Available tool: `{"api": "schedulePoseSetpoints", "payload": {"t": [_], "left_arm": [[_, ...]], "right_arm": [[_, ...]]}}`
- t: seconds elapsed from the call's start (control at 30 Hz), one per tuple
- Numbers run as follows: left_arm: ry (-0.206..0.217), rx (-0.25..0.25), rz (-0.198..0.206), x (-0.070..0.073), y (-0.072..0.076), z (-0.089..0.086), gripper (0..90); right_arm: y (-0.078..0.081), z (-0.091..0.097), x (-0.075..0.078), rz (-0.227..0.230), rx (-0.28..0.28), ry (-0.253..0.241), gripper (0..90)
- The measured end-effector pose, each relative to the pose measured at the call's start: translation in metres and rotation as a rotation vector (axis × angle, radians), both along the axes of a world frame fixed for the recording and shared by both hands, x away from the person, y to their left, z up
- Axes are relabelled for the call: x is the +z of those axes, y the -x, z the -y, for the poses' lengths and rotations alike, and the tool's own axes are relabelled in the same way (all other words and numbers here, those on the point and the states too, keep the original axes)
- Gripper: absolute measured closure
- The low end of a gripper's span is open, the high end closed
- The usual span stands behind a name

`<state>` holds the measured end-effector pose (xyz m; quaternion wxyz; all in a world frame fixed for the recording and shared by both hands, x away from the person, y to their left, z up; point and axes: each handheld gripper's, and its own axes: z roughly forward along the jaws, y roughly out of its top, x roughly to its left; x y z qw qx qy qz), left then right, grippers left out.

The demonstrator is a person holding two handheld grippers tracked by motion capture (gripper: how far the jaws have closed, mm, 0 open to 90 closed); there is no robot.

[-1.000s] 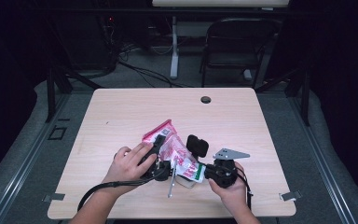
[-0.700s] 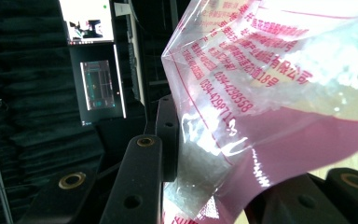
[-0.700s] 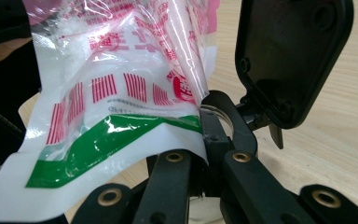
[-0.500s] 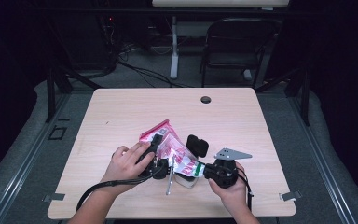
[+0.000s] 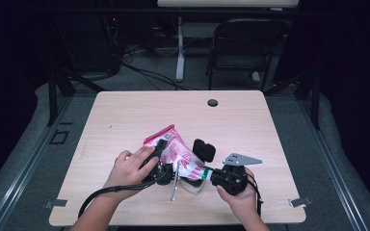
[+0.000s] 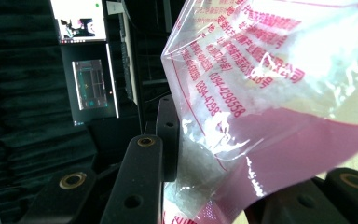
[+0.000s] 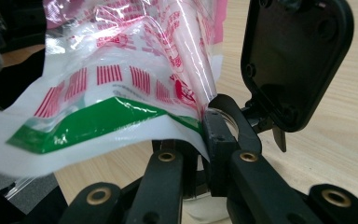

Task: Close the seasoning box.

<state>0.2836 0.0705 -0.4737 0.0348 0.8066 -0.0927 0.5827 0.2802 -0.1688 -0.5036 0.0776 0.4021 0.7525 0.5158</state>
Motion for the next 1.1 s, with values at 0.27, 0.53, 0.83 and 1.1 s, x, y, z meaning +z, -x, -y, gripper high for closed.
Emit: {"api": "schedulePoseSetpoints", "payload": {"t": [0.27,0.53,0.83,1.1], "left_arm": [[-0.001,-0.006,0.006,0.000,0.000,-0.001,76.1],[-0.014,0.013,0.002,0.000,0.000,-0.001,76.0],[0.006,0.008,0.024,0.002,0.001,0.000,75.4],[0.005,-0.005,0.037,0.005,0.005,0.001,75.1]], "right_arm": [[0.009,0.000,0.009,0.061,0.007,0.052,74.3],[0.012,-0.002,0.013,0.087,0.004,0.068,76.4],[0.012,-0.002,0.012,0.085,0.006,0.073,90.0],[0.007,0.001,0.007,0.068,-0.020,0.061,90.0]]}}
